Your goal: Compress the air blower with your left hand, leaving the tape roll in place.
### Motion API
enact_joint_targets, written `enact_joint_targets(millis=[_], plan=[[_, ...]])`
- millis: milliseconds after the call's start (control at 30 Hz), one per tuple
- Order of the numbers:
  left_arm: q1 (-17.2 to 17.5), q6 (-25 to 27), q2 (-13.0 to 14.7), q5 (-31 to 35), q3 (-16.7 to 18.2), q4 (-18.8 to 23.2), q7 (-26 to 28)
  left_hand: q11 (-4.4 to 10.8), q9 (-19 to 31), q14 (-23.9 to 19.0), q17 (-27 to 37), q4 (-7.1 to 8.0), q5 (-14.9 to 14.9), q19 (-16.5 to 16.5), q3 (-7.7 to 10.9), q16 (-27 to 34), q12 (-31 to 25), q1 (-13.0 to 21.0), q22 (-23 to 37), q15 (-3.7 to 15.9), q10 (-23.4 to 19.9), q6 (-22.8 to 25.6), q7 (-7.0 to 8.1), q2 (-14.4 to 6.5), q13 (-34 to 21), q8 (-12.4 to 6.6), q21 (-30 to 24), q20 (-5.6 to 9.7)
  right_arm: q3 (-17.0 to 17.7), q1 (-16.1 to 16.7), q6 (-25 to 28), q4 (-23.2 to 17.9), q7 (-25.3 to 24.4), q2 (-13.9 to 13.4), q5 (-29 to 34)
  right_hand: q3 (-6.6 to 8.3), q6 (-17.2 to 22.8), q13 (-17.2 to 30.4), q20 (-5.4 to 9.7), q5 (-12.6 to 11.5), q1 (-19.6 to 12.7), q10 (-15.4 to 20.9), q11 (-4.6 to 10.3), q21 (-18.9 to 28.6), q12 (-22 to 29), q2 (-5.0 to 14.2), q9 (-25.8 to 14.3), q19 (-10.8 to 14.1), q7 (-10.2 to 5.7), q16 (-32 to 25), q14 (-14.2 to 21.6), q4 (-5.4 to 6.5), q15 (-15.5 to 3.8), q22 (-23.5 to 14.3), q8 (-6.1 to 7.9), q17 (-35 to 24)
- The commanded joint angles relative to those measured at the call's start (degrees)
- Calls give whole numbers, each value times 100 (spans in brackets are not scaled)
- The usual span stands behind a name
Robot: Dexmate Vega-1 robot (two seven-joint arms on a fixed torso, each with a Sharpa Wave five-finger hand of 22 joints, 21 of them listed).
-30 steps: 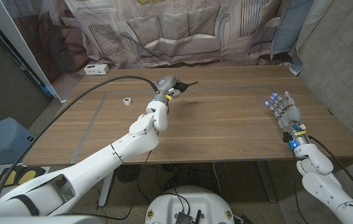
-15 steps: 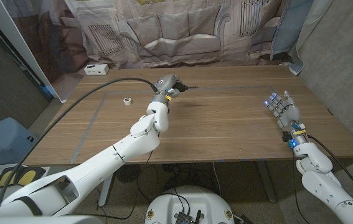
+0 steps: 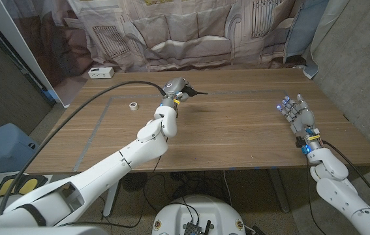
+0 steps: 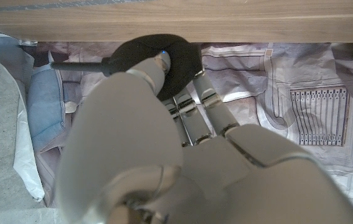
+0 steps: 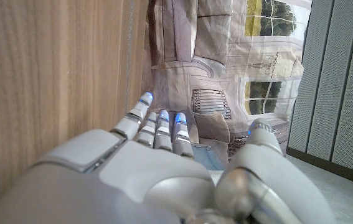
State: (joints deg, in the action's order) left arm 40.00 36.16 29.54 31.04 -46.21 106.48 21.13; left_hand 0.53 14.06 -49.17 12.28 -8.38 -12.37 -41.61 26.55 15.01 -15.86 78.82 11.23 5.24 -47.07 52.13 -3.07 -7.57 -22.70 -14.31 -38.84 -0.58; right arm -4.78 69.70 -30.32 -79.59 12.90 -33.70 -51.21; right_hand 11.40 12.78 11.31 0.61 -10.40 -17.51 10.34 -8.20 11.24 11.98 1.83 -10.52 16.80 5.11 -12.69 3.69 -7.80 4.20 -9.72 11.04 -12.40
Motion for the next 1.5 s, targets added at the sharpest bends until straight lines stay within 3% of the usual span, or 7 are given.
enact_joint_targets(millis=[33,867,967,1167,1500], plan=[[-157,-65,102,19,-82,-17,-275,-38,6,185,-18,91,14,115,-20,-108,110,-363,-19,-20,201,-209,-34,103,13,113,-27,3,-50,-121,7,118,71,39,-9,-18,31,22,-7,14,4,39,23,32,1,51,-19,32,29,-2,61,-1,-10,-15,11,-12],[-560,-234,388,137,-192,-11,-1175,-96,-16,834,3,142,38,613,-210,-326,378,-967,-84,-243,777,-947,-83,245,18,359,102,-82,-85,-126,-21,16,-108,59,83,-26,34,23,-16,15,5,48,23,21,-1,52,-19,32,25,4,63,2,-3,-17,11,-18],[-623,-233,434,177,-218,13,-1333,-138,-23,929,13,141,47,674,-256,-333,409,-1041,-88,-324,861,-1145,-147,267,32,402,126,-109,-90,-123,-18,5,-129,66,86,-27,33,23,-19,16,5,46,35,19,-2,53,-19,31,25,5,63,2,-4,-17,11,-18],[-662,-301,505,235,-207,48,-1476,-227,-44,1103,45,184,79,802,-404,-324,465,-1270,-92,-409,1083,-1487,-196,327,55,427,182,-154,-102,-128,-24,-4,-155,66,111,-30,34,23,-28,16,7,51,29,15,-1,52,-19,25,24,8,60,3,2,-17,11,-20],[-621,-408,519,235,-145,13,-1544,-225,-63,1200,46,236,98,861,-494,-328,457,-1459,-95,-445,1146,-1568,-230,357,71,391,218,-176,-100,-102,-18,-61,-216,36,149,-35,41,23,-32,17,10,52,36,11,-2,50,-19,21,20,11,58,5,3,-18,13,-21]])
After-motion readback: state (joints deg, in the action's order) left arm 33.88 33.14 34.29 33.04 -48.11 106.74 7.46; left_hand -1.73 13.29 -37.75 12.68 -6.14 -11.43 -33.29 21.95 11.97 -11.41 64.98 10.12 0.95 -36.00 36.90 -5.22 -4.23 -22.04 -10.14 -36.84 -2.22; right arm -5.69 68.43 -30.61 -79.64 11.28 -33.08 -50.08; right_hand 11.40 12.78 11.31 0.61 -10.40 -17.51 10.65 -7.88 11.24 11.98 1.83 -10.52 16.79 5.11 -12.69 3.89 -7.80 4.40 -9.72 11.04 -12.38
